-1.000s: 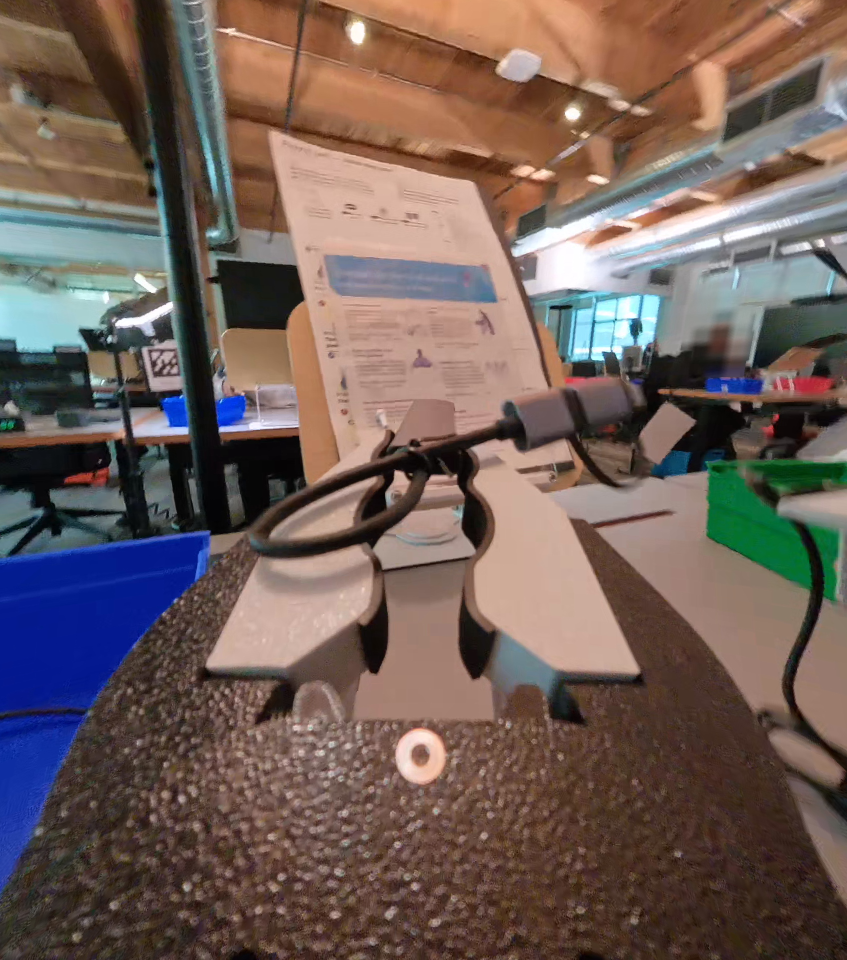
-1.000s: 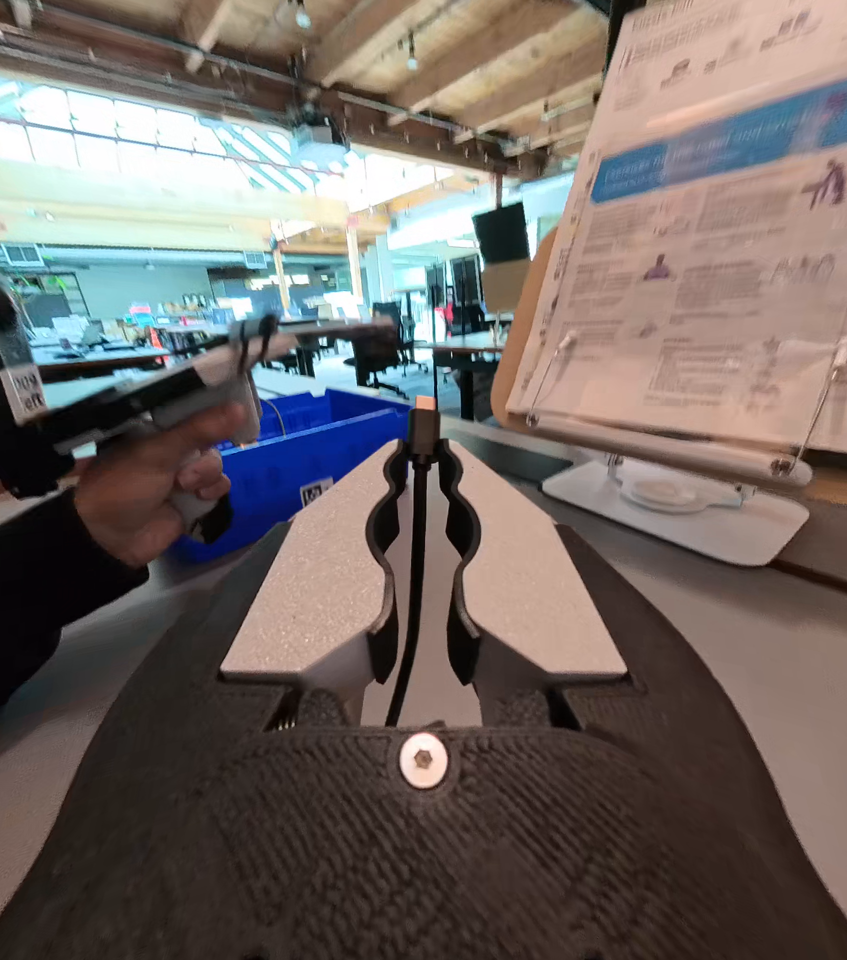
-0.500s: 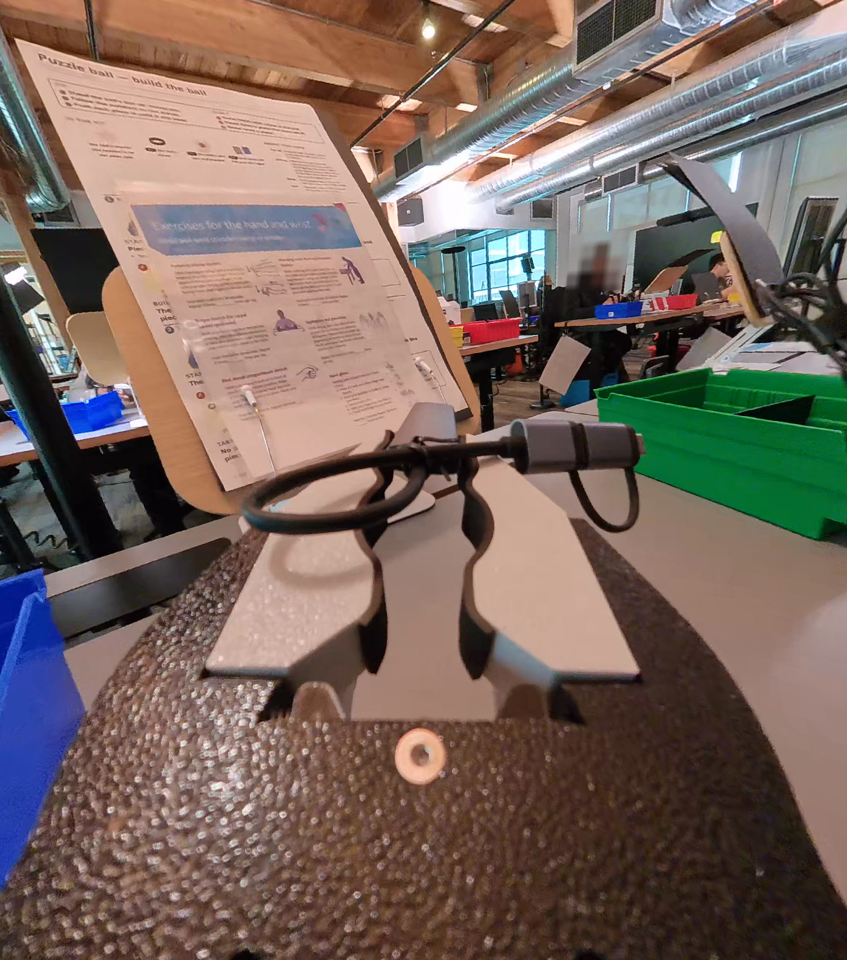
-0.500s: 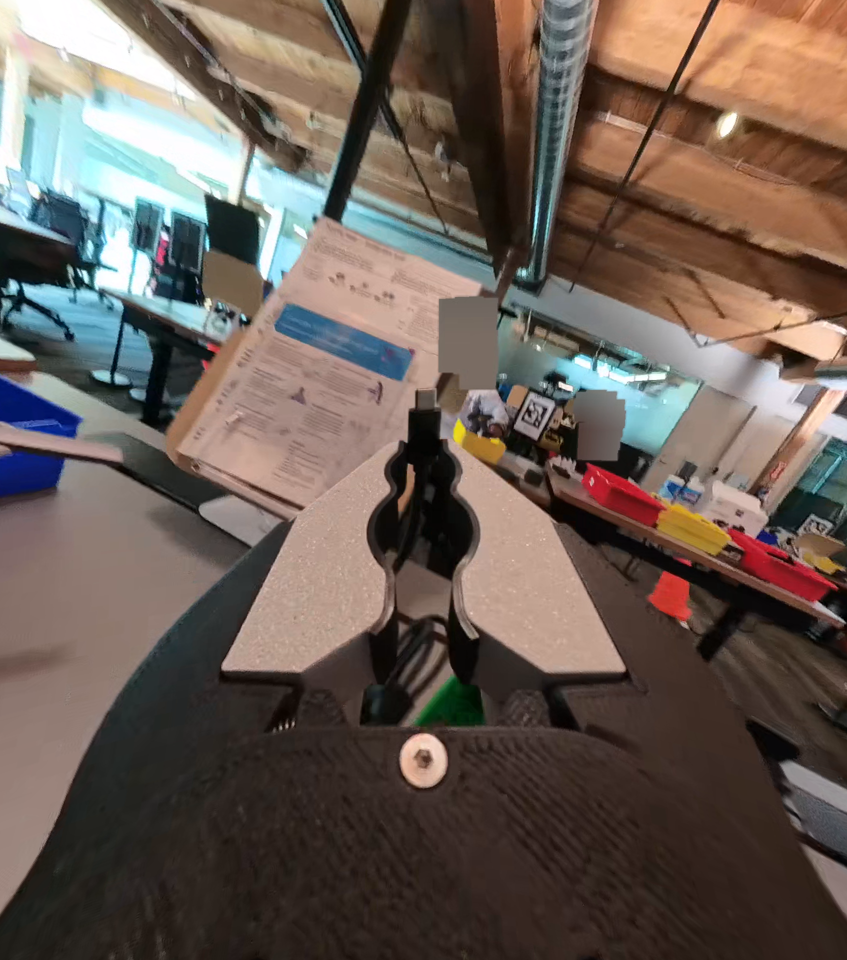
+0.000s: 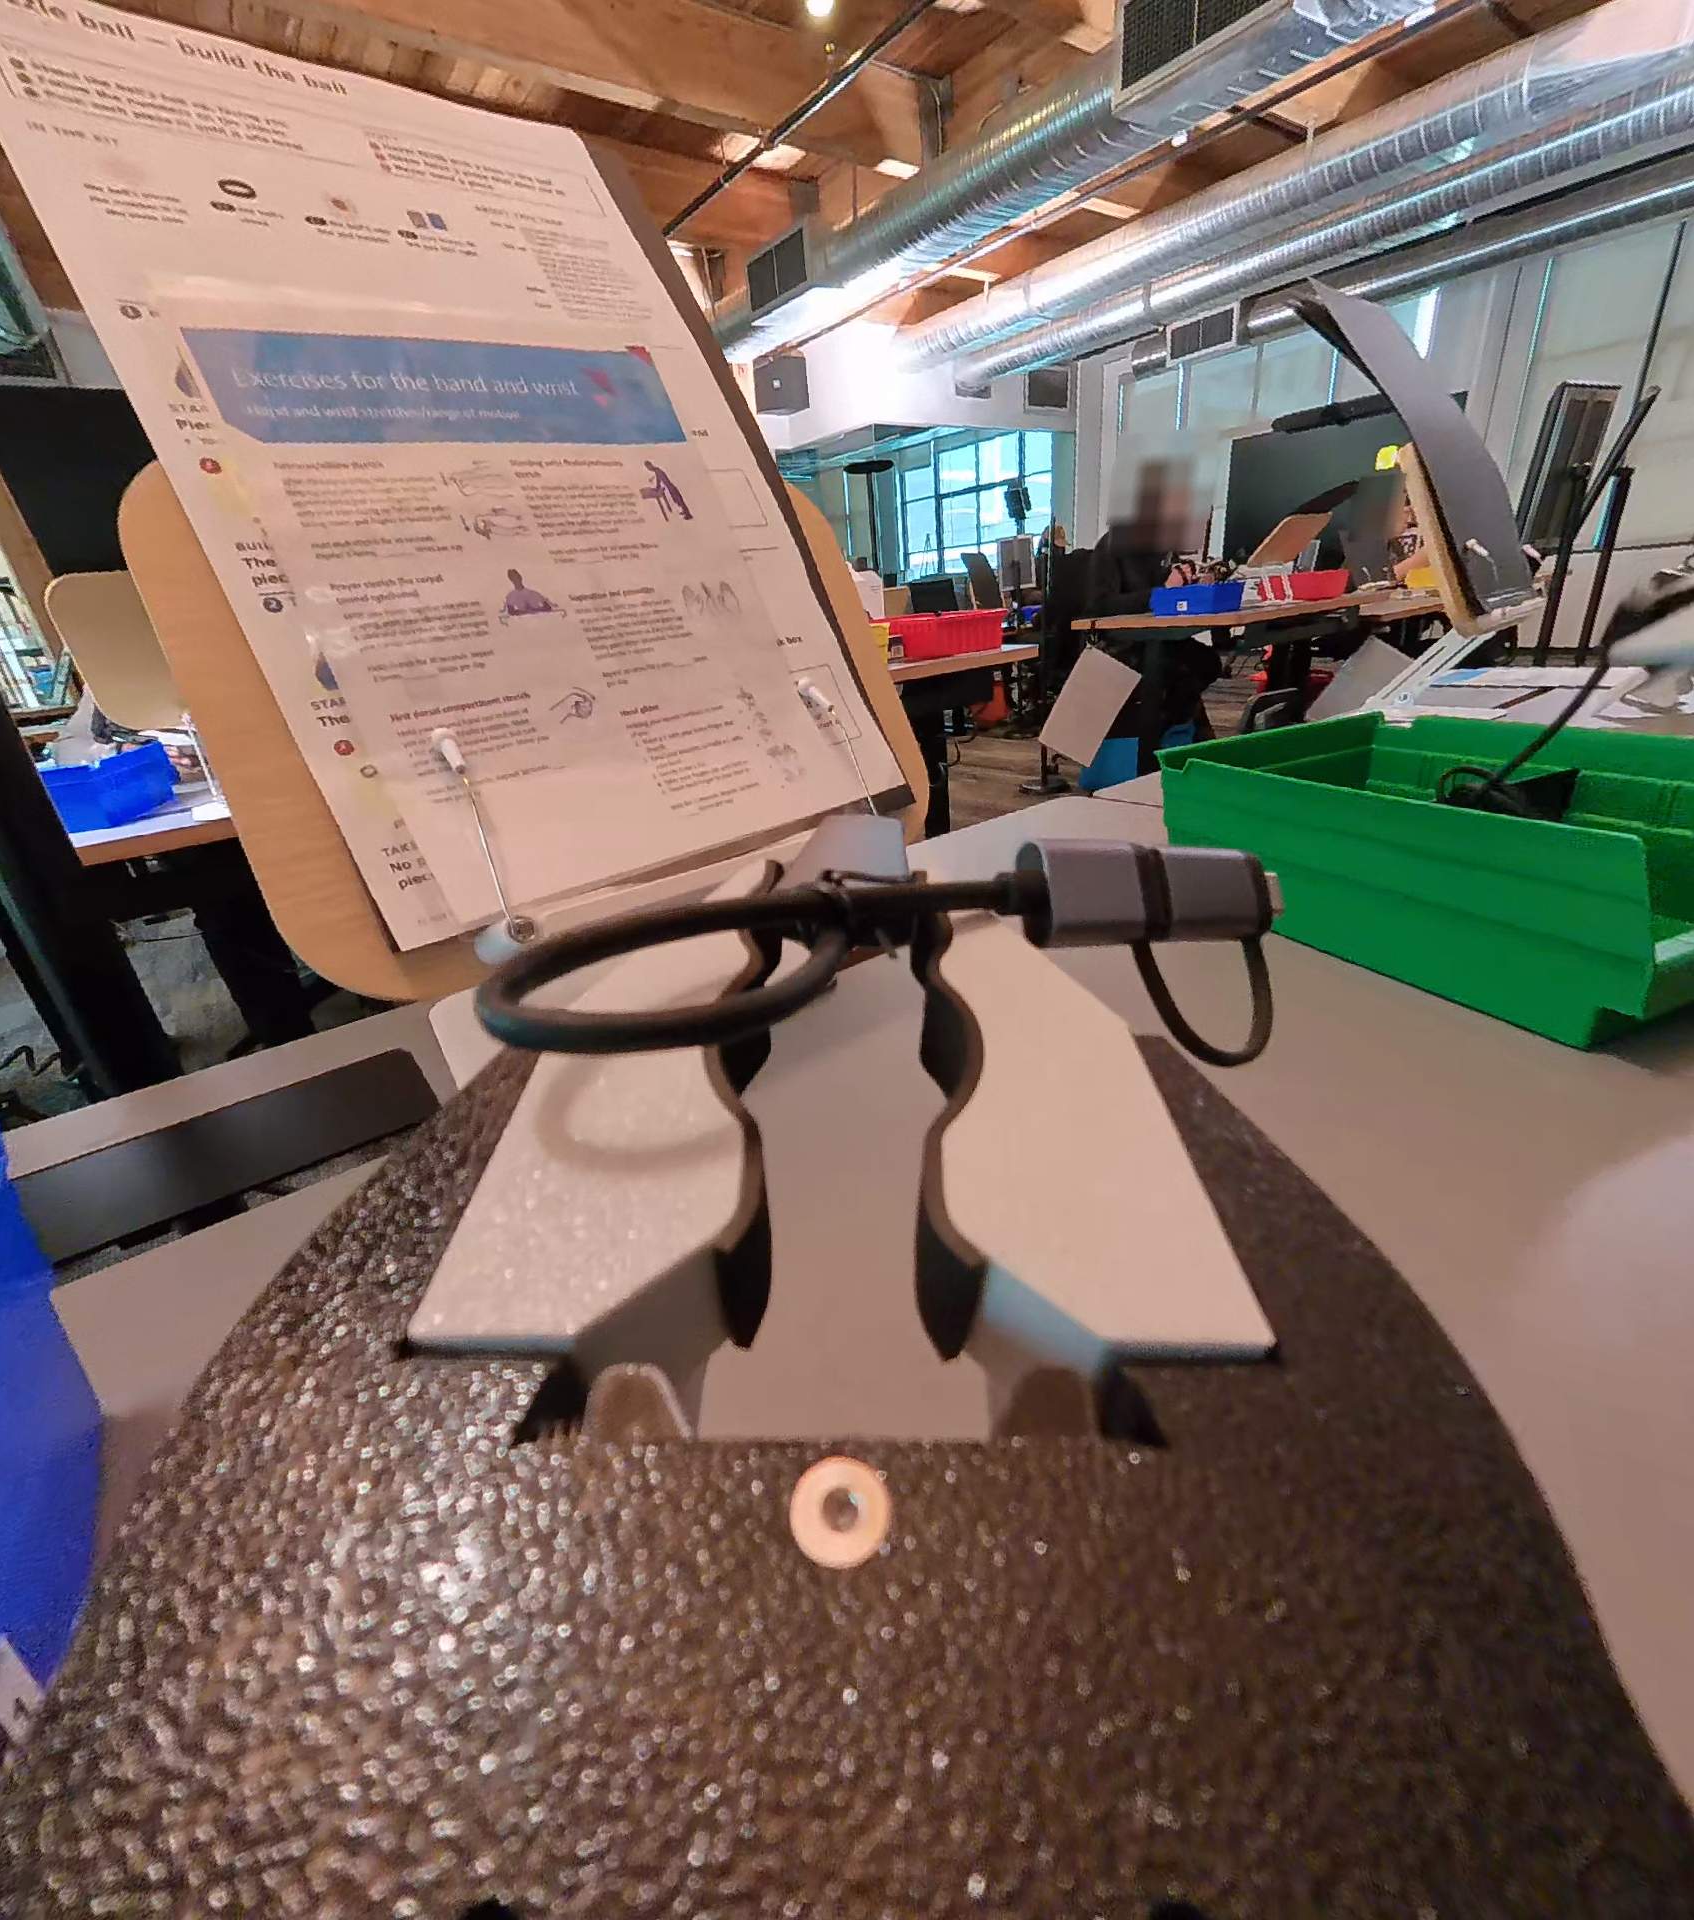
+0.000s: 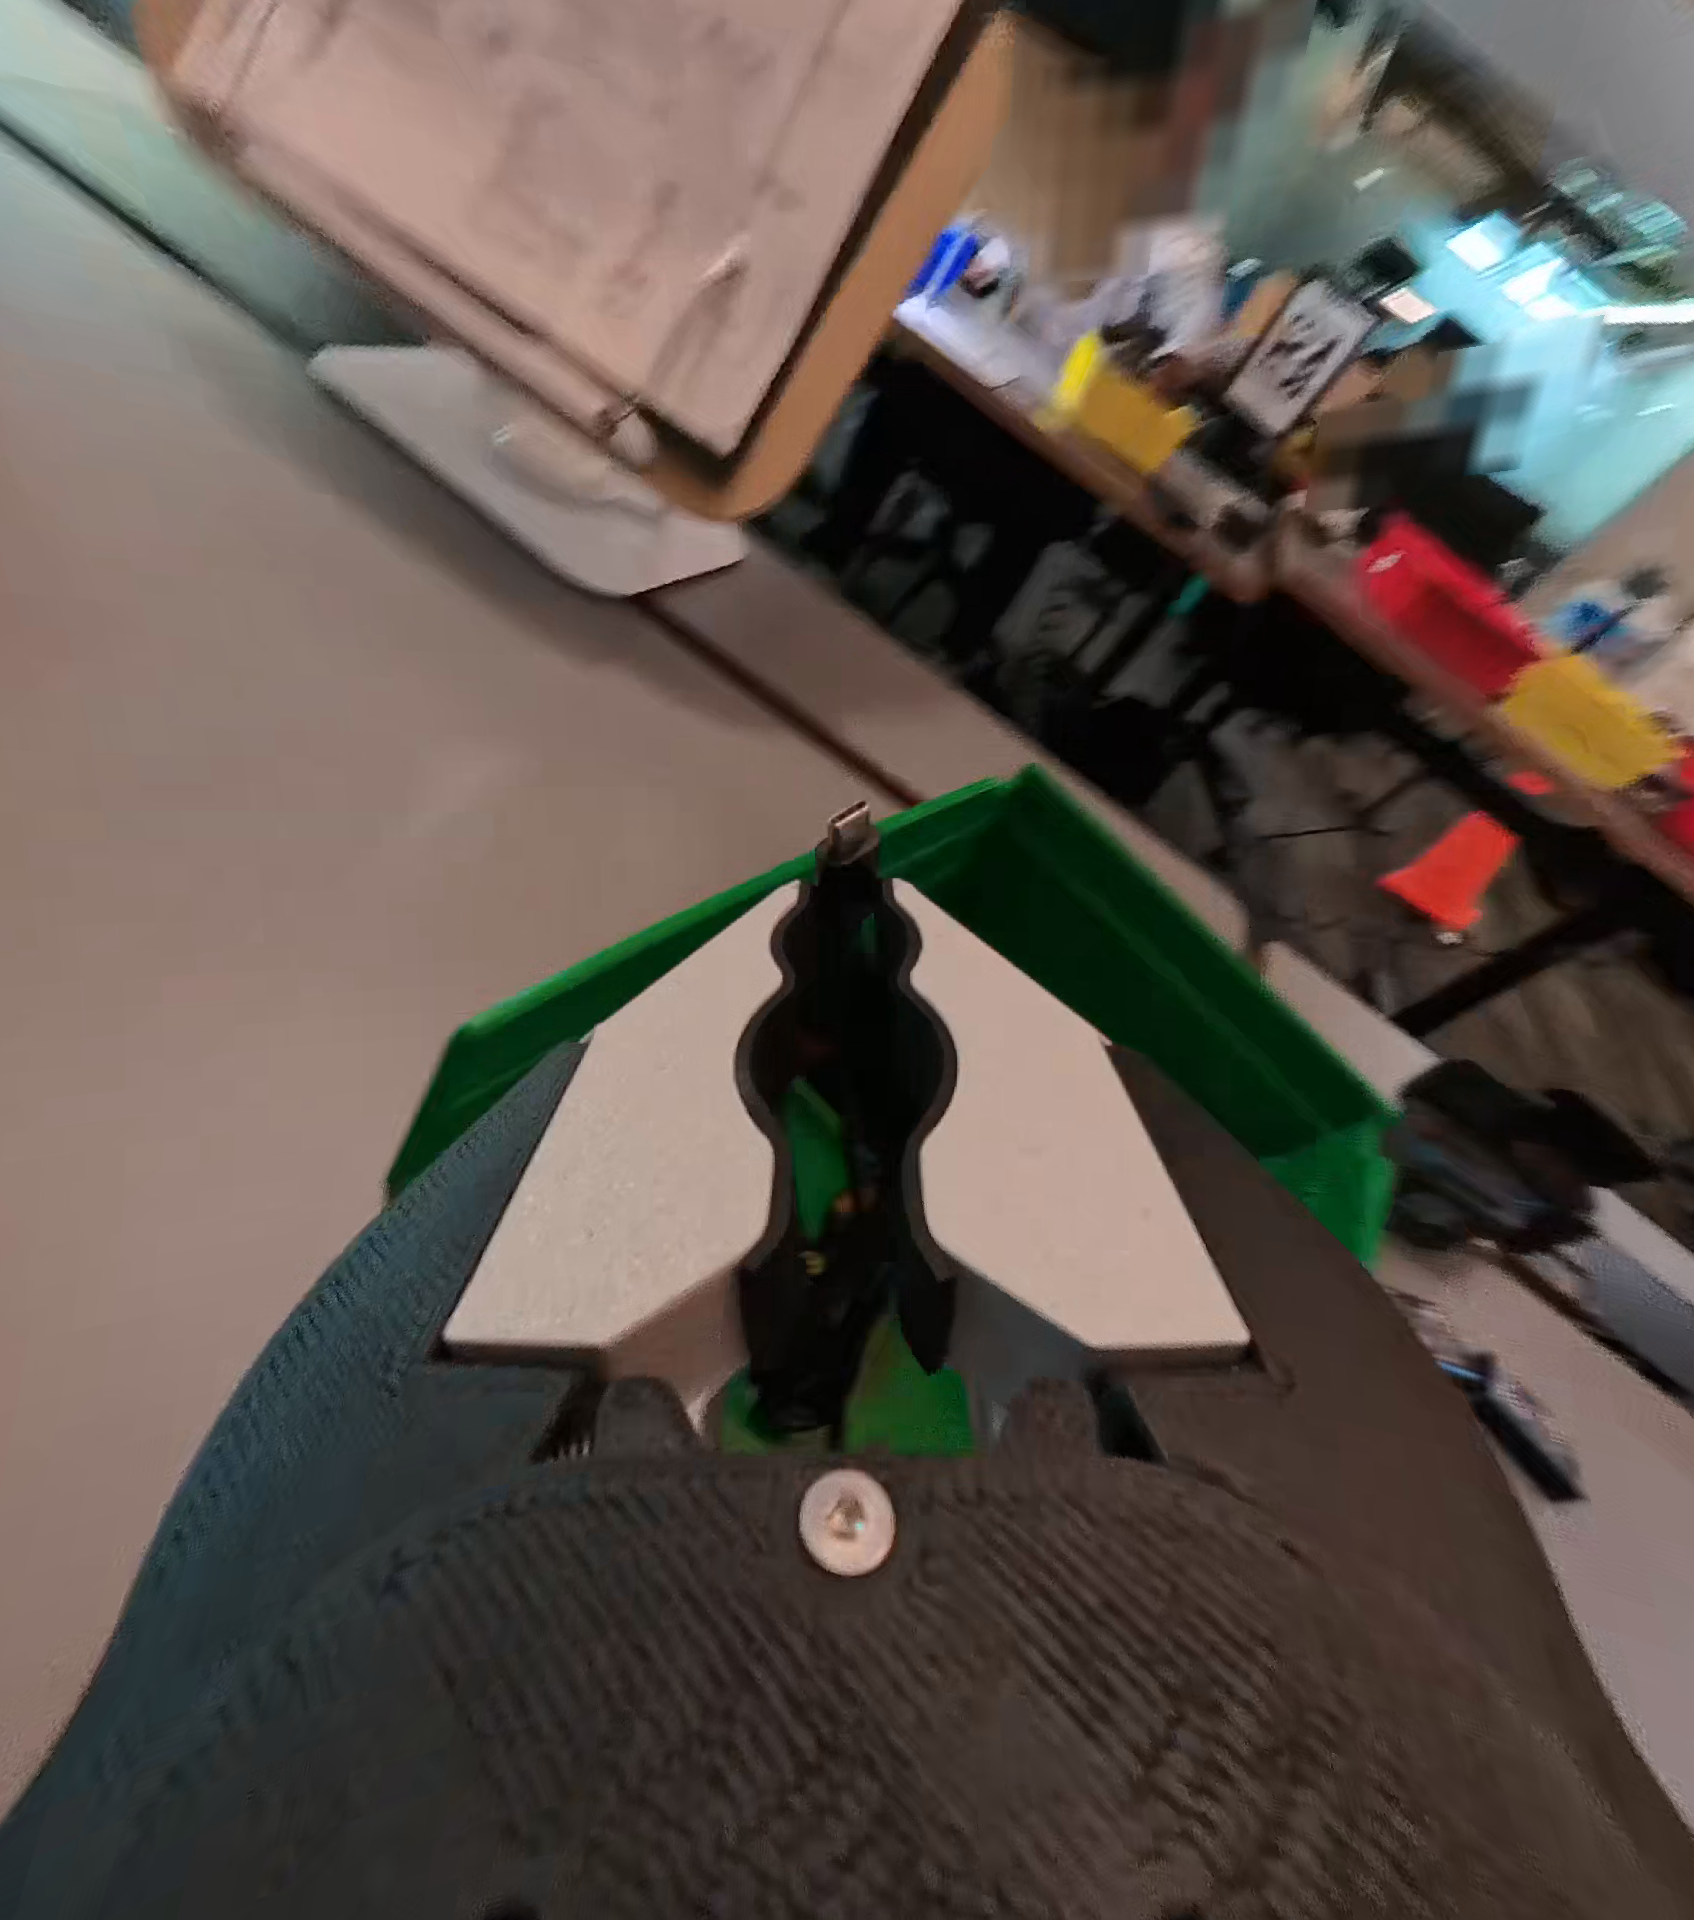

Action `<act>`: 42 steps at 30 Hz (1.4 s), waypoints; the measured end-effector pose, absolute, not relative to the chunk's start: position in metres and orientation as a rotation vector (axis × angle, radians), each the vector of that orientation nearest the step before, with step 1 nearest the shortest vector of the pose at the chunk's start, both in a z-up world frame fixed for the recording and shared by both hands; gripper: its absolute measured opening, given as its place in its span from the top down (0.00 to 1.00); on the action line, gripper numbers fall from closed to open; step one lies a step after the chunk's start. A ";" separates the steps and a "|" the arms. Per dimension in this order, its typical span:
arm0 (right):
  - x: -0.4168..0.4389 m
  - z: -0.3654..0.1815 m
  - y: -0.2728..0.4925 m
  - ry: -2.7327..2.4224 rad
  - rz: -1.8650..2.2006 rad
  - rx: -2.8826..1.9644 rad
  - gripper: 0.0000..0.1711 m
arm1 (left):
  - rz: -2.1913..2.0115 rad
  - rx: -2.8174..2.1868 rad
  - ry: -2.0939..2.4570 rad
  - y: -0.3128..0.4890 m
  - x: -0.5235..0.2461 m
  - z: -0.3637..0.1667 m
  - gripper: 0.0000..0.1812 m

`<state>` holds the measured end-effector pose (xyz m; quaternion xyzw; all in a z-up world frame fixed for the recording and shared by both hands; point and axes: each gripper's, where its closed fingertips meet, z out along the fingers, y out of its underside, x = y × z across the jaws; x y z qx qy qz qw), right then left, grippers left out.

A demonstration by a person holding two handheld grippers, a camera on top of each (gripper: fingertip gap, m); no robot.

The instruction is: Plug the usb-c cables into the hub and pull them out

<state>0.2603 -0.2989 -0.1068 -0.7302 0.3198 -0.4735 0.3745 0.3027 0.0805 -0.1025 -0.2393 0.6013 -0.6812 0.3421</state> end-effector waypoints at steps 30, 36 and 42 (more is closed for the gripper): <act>0.198 -0.121 -0.135 0.746 -0.487 -1.723 0.50 | -2.060 -0.440 1.744 0.041 0.273 -0.110 0.88; 0.212 -0.126 -0.031 0.461 -0.276 -1.563 0.51 | -2.467 -0.125 1.946 0.018 0.219 -0.108 0.88; 0.194 -0.121 0.006 0.318 -0.073 -1.501 0.74 | -2.588 0.103 2.008 0.015 0.190 -0.107 0.88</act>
